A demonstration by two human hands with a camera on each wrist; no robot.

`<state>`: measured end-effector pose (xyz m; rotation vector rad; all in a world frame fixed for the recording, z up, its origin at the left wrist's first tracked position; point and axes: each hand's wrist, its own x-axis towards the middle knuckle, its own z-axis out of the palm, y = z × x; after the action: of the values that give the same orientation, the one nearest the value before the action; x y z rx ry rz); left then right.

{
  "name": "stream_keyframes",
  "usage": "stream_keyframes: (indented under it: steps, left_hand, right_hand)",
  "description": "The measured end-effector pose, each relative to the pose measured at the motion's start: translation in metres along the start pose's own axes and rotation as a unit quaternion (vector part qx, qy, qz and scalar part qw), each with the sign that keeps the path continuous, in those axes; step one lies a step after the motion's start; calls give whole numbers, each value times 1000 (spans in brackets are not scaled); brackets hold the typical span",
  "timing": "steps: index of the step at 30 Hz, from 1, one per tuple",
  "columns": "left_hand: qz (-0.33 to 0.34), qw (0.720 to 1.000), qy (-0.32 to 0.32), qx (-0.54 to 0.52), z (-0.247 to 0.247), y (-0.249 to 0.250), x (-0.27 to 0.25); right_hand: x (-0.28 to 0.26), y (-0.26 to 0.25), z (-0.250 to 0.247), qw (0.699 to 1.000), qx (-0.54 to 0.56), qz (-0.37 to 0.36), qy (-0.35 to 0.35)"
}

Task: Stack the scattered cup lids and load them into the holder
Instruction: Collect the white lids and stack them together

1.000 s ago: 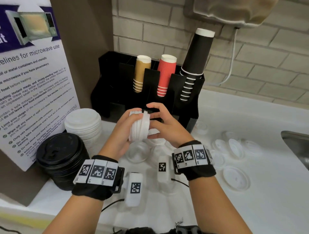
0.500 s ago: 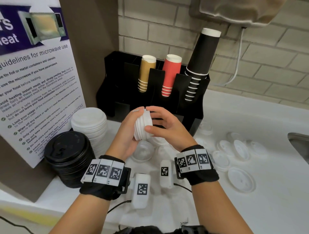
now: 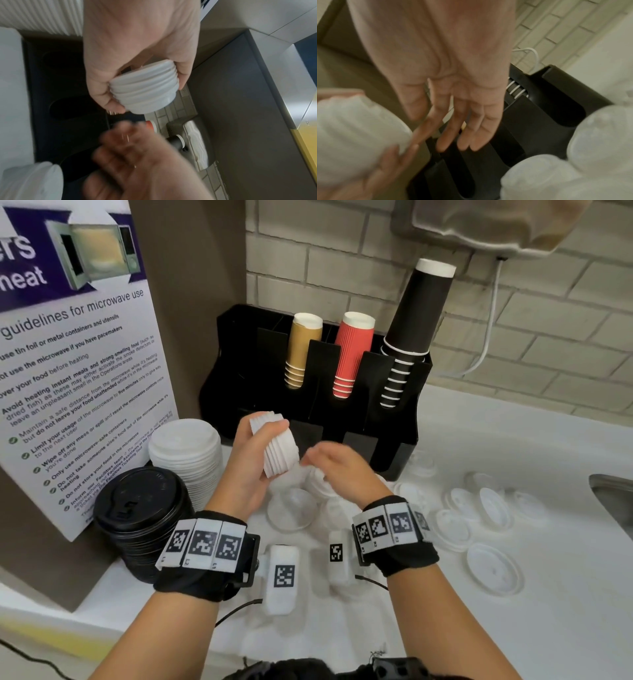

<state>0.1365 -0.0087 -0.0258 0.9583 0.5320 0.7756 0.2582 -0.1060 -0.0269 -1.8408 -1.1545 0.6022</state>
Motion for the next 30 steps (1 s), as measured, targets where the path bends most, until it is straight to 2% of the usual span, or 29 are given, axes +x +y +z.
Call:
stream_keyframes:
  steps: [2, 4, 7, 10, 12, 16, 21, 24, 27, 30]
  left_hand:
    - [15, 1000, 7, -10, -1, 4, 2]
    - [23, 1000, 8, -15, -1, 7, 2]
    - [31, 999, 2, -12, -2, 9, 1]
    - [27, 1000, -1, -4, -5, 9, 0]
    - [28, 1000, -4, 5, -8, 9, -1]
    - [45, 996, -25, 74, -13, 8, 1]
    - [44, 979, -70, 188, -16, 2, 0]
    - [-1, 960, -144, 241, -15, 0, -4]
    - [-20, 960, -160, 230, -11, -2, -8]
    - [-13, 974, -145, 173, -3, -9, -11]
  right_hand:
    - [-1, 6, 11, 983, -133, 10, -128]
    - [-5, 8, 24, 944, -239, 36, -224]
    - [-9, 7, 38, 902, -317, 56, -287]
    - [-12, 4, 41, 880, -355, 72, -308]
    - [-12, 1, 38, 892, -350, 51, -280]
    - [-12, -2, 27, 942, -301, 18, -146]
    - [-18, -6, 4, 973, -204, 4, -106]
    - [-22, -13, -10, 990, -132, -27, -50]
    - [-26, -18, -14, 999, 10, 14, -34]
    - [-31, -19, -9, 977, 201, 53, -40]
